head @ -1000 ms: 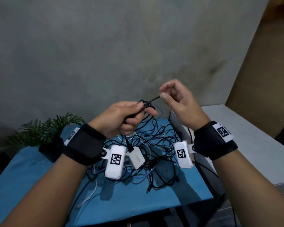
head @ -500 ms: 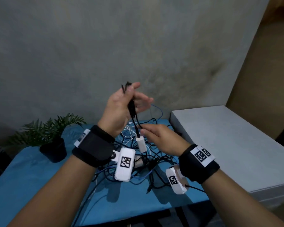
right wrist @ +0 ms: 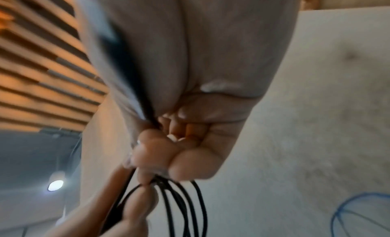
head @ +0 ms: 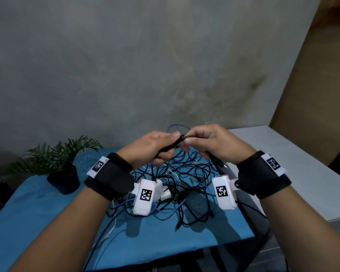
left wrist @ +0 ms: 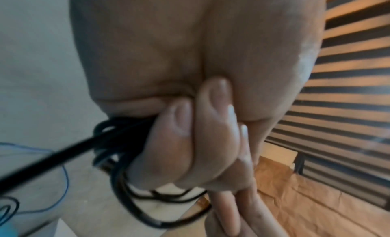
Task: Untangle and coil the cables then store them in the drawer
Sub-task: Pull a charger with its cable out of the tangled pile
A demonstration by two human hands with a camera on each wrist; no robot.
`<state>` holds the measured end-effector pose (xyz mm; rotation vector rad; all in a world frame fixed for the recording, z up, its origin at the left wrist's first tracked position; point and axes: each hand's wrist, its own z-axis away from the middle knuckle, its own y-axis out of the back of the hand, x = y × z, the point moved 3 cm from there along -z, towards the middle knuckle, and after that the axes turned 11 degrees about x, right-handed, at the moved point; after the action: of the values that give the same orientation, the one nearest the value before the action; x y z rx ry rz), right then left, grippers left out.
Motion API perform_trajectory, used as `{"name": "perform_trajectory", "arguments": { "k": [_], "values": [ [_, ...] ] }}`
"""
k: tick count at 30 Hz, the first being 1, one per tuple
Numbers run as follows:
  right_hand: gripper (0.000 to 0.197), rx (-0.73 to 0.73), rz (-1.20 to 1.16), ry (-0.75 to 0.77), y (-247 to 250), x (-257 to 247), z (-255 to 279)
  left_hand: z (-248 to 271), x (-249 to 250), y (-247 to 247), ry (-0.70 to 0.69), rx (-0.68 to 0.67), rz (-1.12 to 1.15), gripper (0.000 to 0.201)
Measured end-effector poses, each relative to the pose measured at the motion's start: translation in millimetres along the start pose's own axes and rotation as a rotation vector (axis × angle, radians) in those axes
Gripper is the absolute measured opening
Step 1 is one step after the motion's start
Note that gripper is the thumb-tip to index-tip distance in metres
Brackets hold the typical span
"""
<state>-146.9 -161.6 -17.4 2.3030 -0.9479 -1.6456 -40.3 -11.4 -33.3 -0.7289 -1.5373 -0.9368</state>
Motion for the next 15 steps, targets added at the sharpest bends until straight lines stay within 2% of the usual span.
{"name": "perform_trajectory", "arguments": {
  "k": [1,4,9,12,15],
  "values": [
    [0.016,0.006,-0.071,-0.015,1.9,1.3,0.9,0.4,0.5,0.2,0.011,-0.025,0.007,0.049],
    [0.024,0.101,-0.177,-0.037,4.9,6.4,1.0,3.3,0.6,2.3,0.045,-0.082,0.117,0.038],
    [0.023,0.29,0.024,0.086,-15.5,11.6,5.5,2.3,8.1,0.8,0.083,-0.103,0.367,0.032],
    [0.032,0.377,-0.063,0.045,-31.6,5.5,13.3,2.8,12.9,-1.6,0.117,-0.095,0.397,0.031],
    [0.048,0.377,-0.078,0.011,-45.3,0.0,17.6,1.9,15.0,-3.7,0.132,-0.071,0.398,0.032]
  ]
}}
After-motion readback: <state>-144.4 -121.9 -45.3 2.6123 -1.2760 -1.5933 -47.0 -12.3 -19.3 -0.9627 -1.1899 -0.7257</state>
